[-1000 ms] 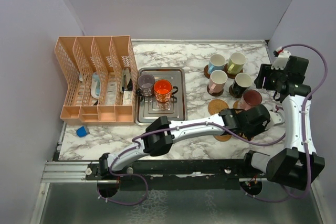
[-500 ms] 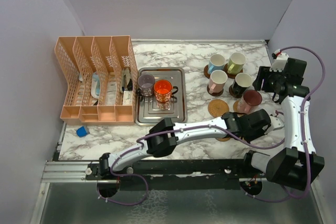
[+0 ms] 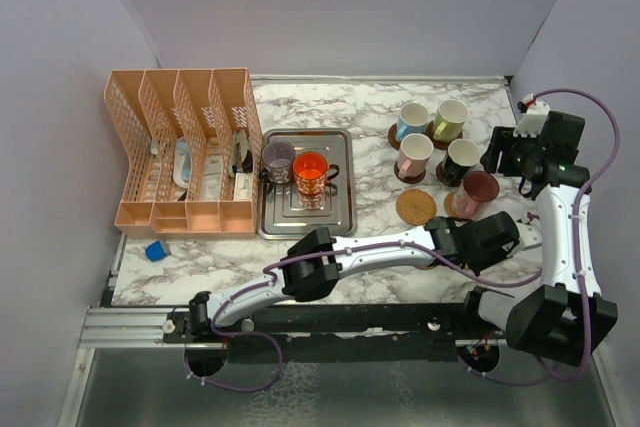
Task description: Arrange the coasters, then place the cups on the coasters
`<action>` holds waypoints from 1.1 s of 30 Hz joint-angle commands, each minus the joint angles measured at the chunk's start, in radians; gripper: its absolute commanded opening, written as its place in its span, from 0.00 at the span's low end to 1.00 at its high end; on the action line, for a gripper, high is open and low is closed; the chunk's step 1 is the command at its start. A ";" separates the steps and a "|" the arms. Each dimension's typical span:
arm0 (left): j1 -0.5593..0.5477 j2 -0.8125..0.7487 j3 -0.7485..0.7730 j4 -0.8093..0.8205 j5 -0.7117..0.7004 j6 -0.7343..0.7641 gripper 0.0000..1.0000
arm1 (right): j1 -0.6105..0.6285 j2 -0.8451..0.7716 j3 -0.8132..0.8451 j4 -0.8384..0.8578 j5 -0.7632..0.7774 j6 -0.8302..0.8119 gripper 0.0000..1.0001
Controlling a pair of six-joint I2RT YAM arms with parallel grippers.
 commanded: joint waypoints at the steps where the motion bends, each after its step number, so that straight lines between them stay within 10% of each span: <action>1: -0.008 0.003 0.046 0.035 -0.039 0.022 0.16 | -0.004 -0.014 0.001 0.011 -0.019 -0.013 0.58; 14: -0.009 -0.069 0.078 -0.023 0.059 0.036 0.42 | -0.004 0.020 0.050 -0.059 0.025 -0.031 0.58; 33: 0.006 -0.481 -0.457 0.042 0.156 0.304 0.52 | -0.021 0.085 0.156 -0.328 0.117 -0.247 0.56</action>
